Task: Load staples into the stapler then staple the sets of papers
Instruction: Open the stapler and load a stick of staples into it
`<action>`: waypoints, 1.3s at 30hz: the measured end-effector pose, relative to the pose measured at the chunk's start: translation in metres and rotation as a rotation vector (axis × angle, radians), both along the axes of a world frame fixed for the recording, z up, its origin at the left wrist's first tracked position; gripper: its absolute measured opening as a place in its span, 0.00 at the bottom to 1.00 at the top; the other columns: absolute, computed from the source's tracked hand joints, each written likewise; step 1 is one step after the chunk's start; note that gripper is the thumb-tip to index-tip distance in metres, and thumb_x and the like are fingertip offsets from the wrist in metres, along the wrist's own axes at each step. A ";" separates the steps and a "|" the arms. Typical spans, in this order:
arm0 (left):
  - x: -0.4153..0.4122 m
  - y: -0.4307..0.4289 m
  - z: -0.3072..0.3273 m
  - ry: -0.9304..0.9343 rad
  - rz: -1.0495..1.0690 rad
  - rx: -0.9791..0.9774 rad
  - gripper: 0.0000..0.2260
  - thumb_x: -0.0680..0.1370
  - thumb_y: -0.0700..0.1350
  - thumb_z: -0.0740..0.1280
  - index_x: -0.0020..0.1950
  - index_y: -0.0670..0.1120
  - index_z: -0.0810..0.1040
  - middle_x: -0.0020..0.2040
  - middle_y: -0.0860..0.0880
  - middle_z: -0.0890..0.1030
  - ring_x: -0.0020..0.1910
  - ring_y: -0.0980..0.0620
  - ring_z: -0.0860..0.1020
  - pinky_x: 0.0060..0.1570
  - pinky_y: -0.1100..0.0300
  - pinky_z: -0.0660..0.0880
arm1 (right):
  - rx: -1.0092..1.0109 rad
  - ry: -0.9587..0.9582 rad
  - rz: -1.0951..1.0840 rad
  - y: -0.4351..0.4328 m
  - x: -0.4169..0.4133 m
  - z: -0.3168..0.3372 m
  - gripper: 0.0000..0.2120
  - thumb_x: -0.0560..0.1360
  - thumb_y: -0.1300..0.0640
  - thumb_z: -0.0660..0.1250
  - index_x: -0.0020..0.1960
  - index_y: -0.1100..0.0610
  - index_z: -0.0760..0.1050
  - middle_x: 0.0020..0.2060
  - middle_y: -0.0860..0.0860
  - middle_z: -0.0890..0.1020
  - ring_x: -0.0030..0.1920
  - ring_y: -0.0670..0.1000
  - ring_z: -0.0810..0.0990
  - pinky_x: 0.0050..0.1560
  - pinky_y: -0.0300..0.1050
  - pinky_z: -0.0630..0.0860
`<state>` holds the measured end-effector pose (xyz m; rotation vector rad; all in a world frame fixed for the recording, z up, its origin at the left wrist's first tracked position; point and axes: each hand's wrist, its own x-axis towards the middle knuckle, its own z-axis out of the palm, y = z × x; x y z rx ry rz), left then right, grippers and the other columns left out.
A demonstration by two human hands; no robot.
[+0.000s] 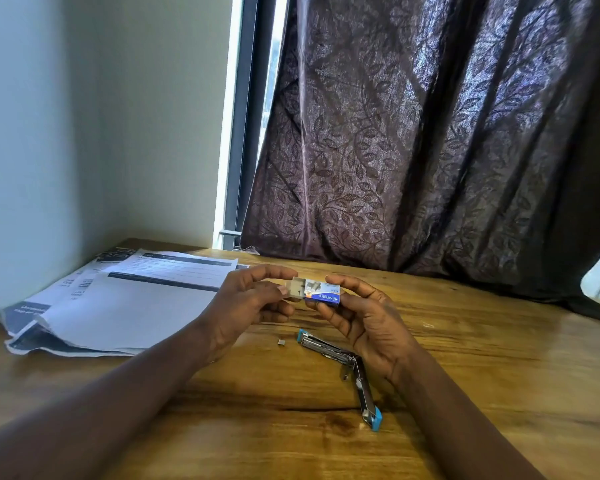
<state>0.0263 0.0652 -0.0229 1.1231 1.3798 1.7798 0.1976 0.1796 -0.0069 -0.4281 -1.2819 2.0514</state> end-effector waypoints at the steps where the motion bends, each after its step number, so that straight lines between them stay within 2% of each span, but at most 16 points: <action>1: 0.000 0.000 0.000 0.011 0.006 -0.001 0.11 0.80 0.36 0.68 0.60 0.46 0.83 0.46 0.41 0.87 0.41 0.48 0.85 0.45 0.54 0.84 | 0.001 -0.001 -0.004 0.000 0.000 0.000 0.12 0.73 0.71 0.65 0.55 0.66 0.80 0.52 0.69 0.84 0.47 0.62 0.87 0.47 0.46 0.85; 5: 0.002 0.000 0.001 0.011 0.029 -0.018 0.13 0.82 0.33 0.63 0.59 0.46 0.83 0.45 0.41 0.87 0.39 0.47 0.85 0.44 0.52 0.84 | -0.018 -0.001 0.007 0.002 0.001 0.000 0.12 0.79 0.69 0.59 0.57 0.67 0.79 0.53 0.69 0.84 0.47 0.63 0.87 0.47 0.45 0.85; 7: 0.002 0.000 0.001 0.030 0.027 -0.029 0.13 0.83 0.33 0.62 0.60 0.45 0.81 0.45 0.40 0.87 0.38 0.47 0.85 0.43 0.52 0.84 | -0.009 0.002 0.014 0.002 0.002 0.000 0.12 0.79 0.63 0.64 0.59 0.68 0.79 0.54 0.68 0.84 0.50 0.62 0.87 0.47 0.44 0.85; 9: 0.005 0.000 0.001 0.074 0.046 -0.041 0.12 0.83 0.34 0.62 0.61 0.46 0.79 0.46 0.40 0.87 0.39 0.48 0.85 0.42 0.53 0.84 | 0.037 -0.015 -0.022 0.001 0.000 -0.001 0.15 0.75 0.62 0.71 0.59 0.68 0.79 0.54 0.67 0.84 0.50 0.61 0.86 0.46 0.44 0.85; 10: 0.006 0.000 0.000 0.158 0.092 -0.037 0.12 0.83 0.35 0.63 0.62 0.48 0.78 0.48 0.42 0.86 0.41 0.49 0.86 0.43 0.55 0.84 | 0.073 -0.034 -0.053 0.001 0.000 -0.002 0.14 0.74 0.64 0.72 0.58 0.67 0.80 0.54 0.67 0.84 0.49 0.60 0.86 0.44 0.43 0.85; 12: 0.008 0.001 -0.003 0.477 0.236 0.023 0.11 0.82 0.38 0.66 0.61 0.51 0.75 0.54 0.52 0.85 0.49 0.54 0.85 0.45 0.61 0.83 | 0.176 -0.083 -0.111 0.001 -0.001 -0.004 0.10 0.74 0.67 0.73 0.55 0.65 0.81 0.51 0.66 0.85 0.47 0.58 0.86 0.42 0.43 0.85; 14: 0.009 0.000 -0.004 0.746 0.301 0.110 0.10 0.80 0.41 0.70 0.59 0.52 0.75 0.54 0.58 0.82 0.51 0.60 0.81 0.44 0.67 0.80 | 0.273 -0.114 -0.146 -0.001 -0.002 -0.006 0.08 0.74 0.67 0.73 0.53 0.64 0.82 0.47 0.64 0.86 0.46 0.57 0.86 0.42 0.43 0.85; 18: 0.009 0.000 -0.004 0.991 0.342 0.138 0.06 0.77 0.43 0.73 0.51 0.54 0.80 0.51 0.59 0.80 0.50 0.59 0.80 0.45 0.65 0.79 | 0.359 -0.127 -0.204 -0.002 -0.002 -0.007 0.07 0.75 0.67 0.72 0.53 0.63 0.82 0.41 0.58 0.87 0.40 0.53 0.86 0.38 0.42 0.84; 23: 0.005 0.003 -0.008 0.956 0.331 0.098 0.07 0.77 0.44 0.74 0.54 0.53 0.86 0.49 0.59 0.83 0.48 0.59 0.81 0.45 0.67 0.78 | 0.384 -0.139 -0.213 -0.002 -0.003 -0.009 0.06 0.77 0.66 0.70 0.53 0.62 0.83 0.42 0.58 0.87 0.39 0.52 0.85 0.35 0.41 0.82; 28: 0.004 0.005 -0.010 0.897 0.365 0.085 0.08 0.77 0.44 0.74 0.55 0.53 0.87 0.50 0.58 0.85 0.48 0.59 0.82 0.47 0.62 0.81 | 0.399 -0.157 -0.184 -0.001 -0.002 -0.010 0.06 0.78 0.65 0.69 0.54 0.61 0.83 0.45 0.60 0.87 0.41 0.52 0.85 0.37 0.40 0.82; 36: 0.004 0.004 -0.007 0.855 0.299 -0.081 0.06 0.75 0.46 0.77 0.50 0.54 0.87 0.46 0.59 0.84 0.45 0.64 0.80 0.38 0.71 0.76 | 0.430 -0.197 -0.161 -0.001 -0.003 -0.012 0.07 0.78 0.66 0.69 0.54 0.61 0.83 0.45 0.60 0.87 0.37 0.48 0.84 0.37 0.39 0.82; 39: 0.003 0.004 -0.007 0.890 0.288 -0.117 0.04 0.75 0.46 0.76 0.49 0.53 0.86 0.46 0.59 0.84 0.45 0.65 0.80 0.37 0.70 0.76 | 0.427 -0.200 -0.148 -0.001 -0.004 -0.013 0.07 0.79 0.65 0.68 0.54 0.61 0.83 0.45 0.61 0.87 0.36 0.49 0.84 0.37 0.39 0.82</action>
